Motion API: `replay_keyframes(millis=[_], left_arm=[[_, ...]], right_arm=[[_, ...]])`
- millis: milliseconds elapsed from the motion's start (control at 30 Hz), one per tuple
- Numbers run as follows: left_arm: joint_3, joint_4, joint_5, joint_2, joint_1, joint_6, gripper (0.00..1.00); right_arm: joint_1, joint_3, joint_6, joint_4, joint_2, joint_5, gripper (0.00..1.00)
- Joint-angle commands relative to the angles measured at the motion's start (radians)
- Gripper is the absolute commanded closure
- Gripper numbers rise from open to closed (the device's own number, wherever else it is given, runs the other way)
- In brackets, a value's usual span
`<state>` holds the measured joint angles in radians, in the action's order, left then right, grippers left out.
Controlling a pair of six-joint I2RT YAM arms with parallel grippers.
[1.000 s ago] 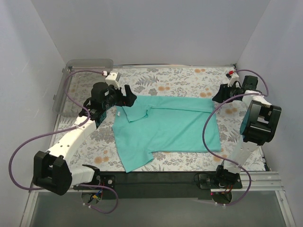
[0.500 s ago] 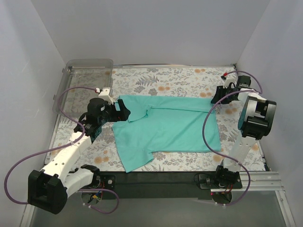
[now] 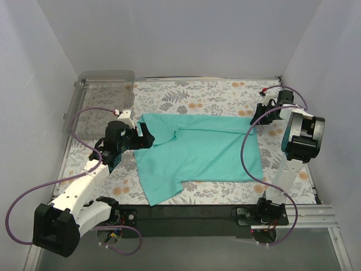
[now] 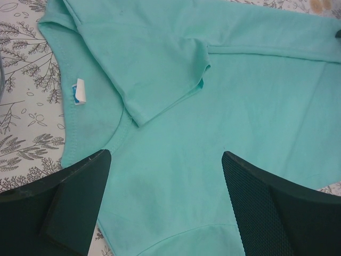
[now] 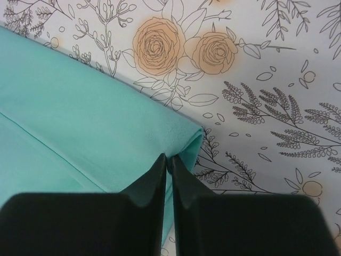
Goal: Fold and stack the t-shirts
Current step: Fold the tshirt
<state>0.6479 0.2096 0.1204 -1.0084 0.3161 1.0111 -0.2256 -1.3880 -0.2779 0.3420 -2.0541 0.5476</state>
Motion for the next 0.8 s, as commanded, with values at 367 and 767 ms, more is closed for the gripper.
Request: replay_keyframes(millis=[367,767], left_arm=[[0.001,-0.007,-0.005,-0.015,-0.006,-0.002,0.21],[0.001,-0.006,-0.004,-0.021,-0.006,-0.003,0.21]], right_arm=[[0.015,-0.161,-0.037,0.012,-0.034,-0.04,0.99],[0.025,-0.217,-0.089,0.052,-0.063,-0.135,0.73]])
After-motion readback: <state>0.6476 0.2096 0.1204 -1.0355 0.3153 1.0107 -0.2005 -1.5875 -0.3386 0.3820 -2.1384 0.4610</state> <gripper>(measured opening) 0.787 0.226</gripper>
